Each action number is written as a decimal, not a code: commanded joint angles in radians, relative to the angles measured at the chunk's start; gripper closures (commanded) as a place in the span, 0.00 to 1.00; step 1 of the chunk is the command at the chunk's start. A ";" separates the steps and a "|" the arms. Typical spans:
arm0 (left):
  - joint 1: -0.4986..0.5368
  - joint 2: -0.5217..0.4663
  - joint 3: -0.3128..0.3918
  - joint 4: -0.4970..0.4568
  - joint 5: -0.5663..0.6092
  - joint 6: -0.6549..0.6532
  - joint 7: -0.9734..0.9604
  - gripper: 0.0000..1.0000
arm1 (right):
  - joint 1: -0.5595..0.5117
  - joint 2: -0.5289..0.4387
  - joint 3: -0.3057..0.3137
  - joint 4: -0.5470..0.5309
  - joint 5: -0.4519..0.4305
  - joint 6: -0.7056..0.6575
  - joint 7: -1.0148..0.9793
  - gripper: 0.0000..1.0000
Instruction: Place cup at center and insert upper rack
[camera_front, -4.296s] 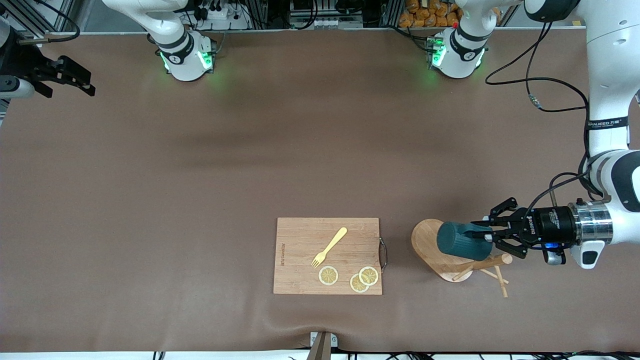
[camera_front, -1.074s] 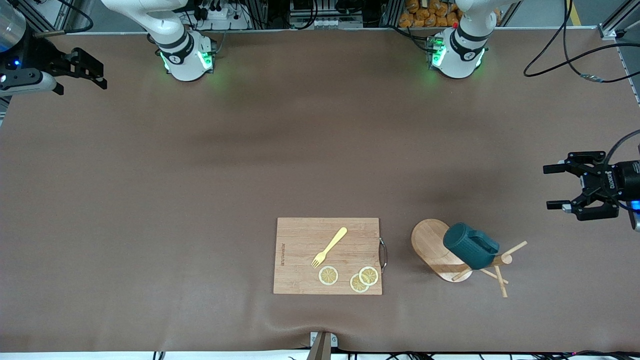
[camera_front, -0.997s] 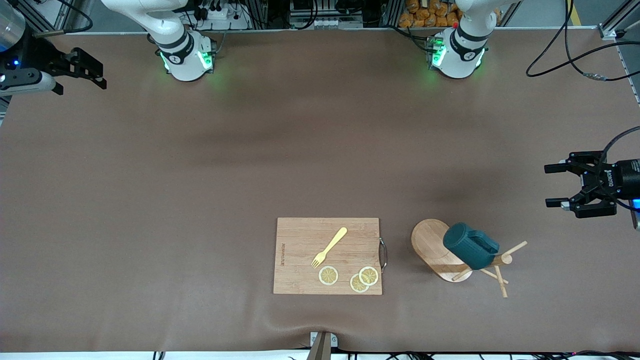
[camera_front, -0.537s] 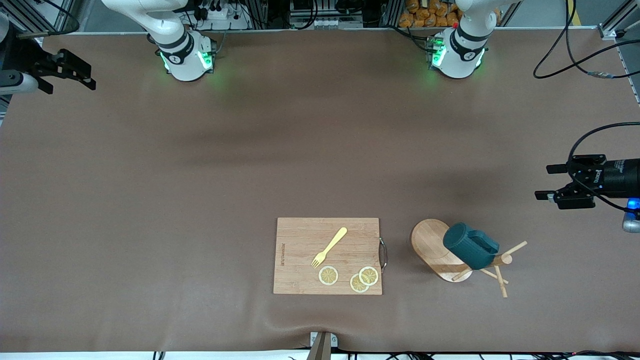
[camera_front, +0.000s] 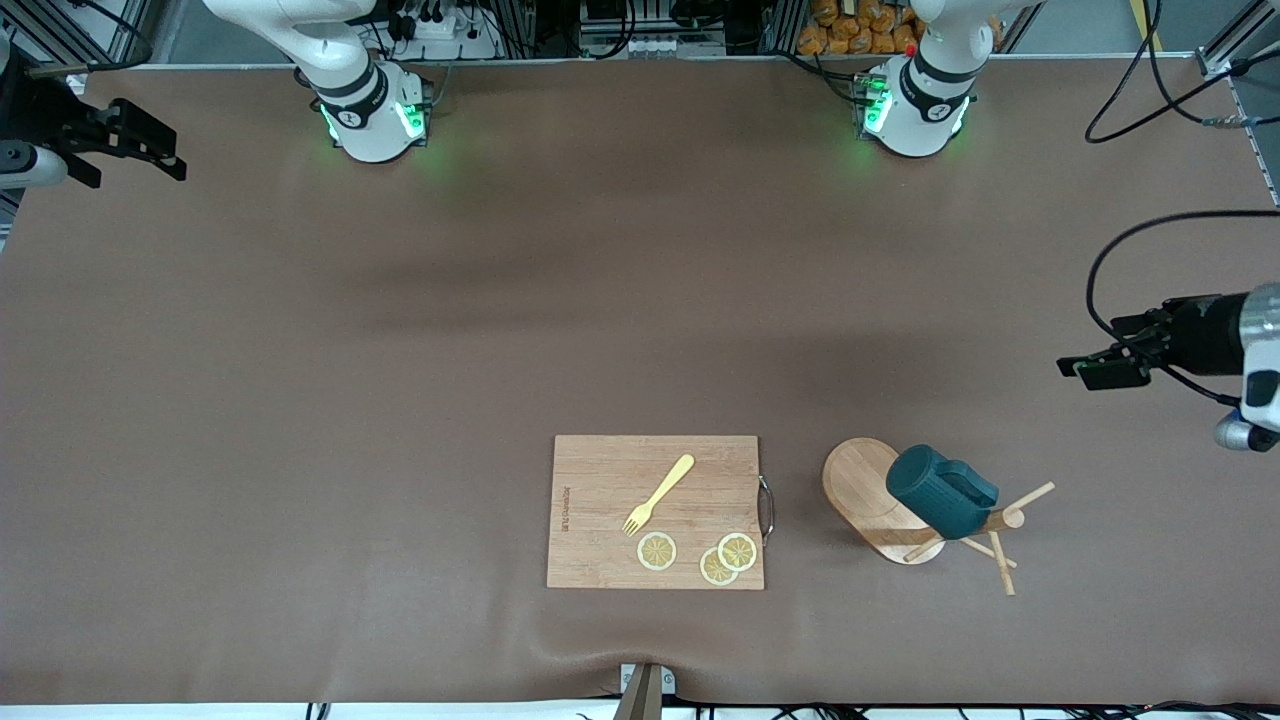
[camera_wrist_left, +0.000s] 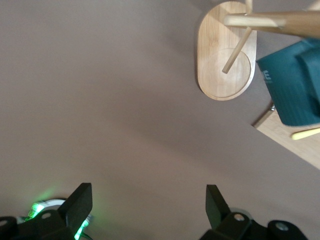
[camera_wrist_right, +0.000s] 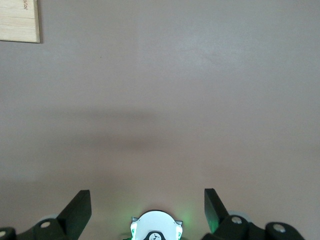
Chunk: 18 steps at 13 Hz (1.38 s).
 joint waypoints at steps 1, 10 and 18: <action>0.009 -0.077 -0.045 -0.024 0.089 0.018 0.075 0.00 | -0.008 -0.010 0.001 0.004 0.003 -0.001 -0.012 0.00; -0.233 -0.229 0.205 -0.099 0.118 0.069 0.332 0.00 | 0.005 -0.011 0.009 0.003 0.003 -0.018 -0.022 0.00; -0.337 -0.400 0.311 -0.348 0.115 0.183 0.337 0.00 | -0.003 -0.011 0.004 0.004 0.003 -0.028 -0.021 0.00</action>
